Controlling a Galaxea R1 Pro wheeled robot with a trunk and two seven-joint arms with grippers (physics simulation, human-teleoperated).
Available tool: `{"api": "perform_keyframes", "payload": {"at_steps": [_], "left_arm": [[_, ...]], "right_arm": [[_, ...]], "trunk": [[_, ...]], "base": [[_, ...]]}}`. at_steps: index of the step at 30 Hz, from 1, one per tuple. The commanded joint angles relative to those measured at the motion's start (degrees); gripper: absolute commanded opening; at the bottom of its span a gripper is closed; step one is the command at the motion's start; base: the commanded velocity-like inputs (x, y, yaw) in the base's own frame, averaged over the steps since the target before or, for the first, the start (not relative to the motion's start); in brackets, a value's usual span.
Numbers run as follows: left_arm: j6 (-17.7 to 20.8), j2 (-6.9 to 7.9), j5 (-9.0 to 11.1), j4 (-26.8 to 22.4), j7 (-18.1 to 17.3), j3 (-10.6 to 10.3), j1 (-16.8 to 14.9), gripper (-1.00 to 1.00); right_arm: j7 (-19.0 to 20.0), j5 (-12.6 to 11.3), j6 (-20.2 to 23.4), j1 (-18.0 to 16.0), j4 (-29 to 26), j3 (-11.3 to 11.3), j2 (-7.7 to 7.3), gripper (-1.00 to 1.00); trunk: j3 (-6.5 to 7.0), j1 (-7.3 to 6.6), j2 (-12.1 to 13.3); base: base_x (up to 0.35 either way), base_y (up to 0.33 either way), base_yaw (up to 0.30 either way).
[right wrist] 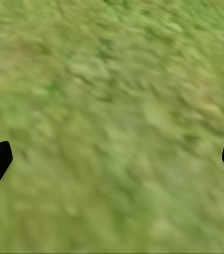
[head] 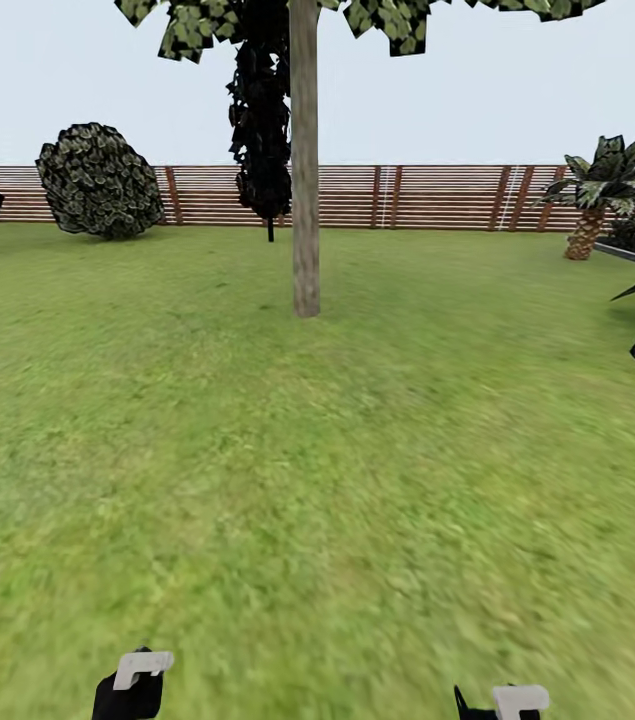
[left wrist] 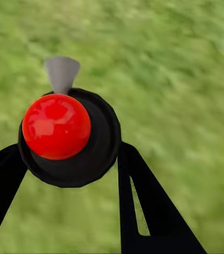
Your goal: In the garden, pick up the pesticide atomizer on the floor and spray pesticide onto both trees until each tree trunk is fully covered.
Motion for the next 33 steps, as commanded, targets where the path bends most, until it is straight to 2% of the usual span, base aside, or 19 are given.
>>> {"api": "perform_keyframes", "payload": {"at_steps": [1,33], "left_arm": [[-0.1,-0.04,-0.1,0.0,-0.5,0.5,0.0,-1.00],[-0.1,-0.04,-0.1,0.0,-0.5,0.5,0.0,-1.00]], "right_arm": [[0.0,0.0,-0.2,0.0,0.0,0.0,-0.01,1.00],[-0.1,0.0,-0.2,-0.1,0.0,0.0,-0.01,1.00]], "trunk": [[-0.05,0.03,0.0],[-0.05,0.03,0.0]], "base": [[0.338,0.000,0.000],[0.338,0.000,0.000]]}}
